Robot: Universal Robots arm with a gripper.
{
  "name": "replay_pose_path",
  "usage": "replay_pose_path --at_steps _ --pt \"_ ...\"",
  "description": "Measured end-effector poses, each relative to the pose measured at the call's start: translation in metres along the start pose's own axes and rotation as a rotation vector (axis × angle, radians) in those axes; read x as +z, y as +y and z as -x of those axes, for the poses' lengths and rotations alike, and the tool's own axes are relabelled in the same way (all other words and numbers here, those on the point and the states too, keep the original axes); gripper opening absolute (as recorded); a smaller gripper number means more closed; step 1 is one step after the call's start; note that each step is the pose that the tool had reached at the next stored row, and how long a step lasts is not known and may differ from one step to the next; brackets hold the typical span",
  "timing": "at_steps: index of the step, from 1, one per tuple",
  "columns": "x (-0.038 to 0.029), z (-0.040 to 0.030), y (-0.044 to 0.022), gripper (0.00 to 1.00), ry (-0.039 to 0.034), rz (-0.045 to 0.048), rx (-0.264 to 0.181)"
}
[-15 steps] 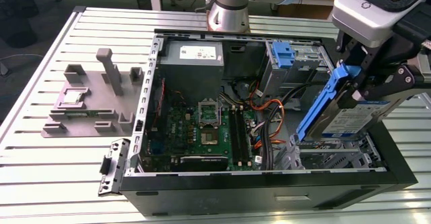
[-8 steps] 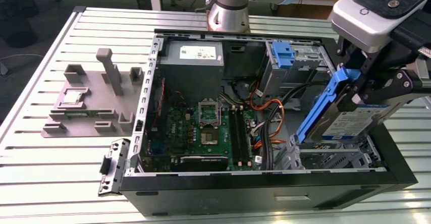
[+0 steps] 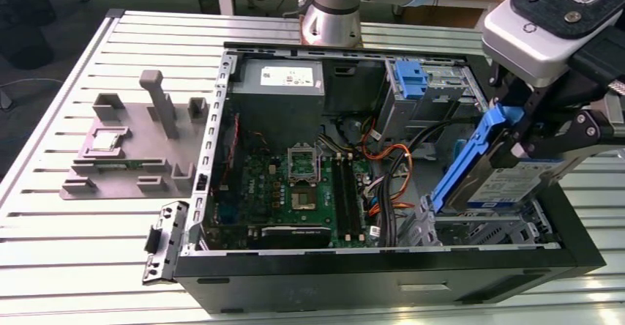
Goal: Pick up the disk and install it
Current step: 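Insert the disk into the insertion slot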
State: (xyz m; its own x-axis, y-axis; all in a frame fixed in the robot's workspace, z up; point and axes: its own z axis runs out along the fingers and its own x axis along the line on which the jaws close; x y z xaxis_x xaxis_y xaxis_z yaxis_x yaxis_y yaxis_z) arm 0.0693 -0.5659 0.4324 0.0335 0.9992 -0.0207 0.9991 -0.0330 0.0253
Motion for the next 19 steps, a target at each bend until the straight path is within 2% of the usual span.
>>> replay_pose_path --at_steps 3,5,19 --pt "0.0011 0.0014 0.0000 0.37 0.0106 -0.0003 0.000" --pt "0.0019 0.0018 0.0000 0.37 0.0136 -0.0004 0.000" --pt "0.0044 0.0013 0.0000 0.37 0.0149 -0.0004 -0.002"
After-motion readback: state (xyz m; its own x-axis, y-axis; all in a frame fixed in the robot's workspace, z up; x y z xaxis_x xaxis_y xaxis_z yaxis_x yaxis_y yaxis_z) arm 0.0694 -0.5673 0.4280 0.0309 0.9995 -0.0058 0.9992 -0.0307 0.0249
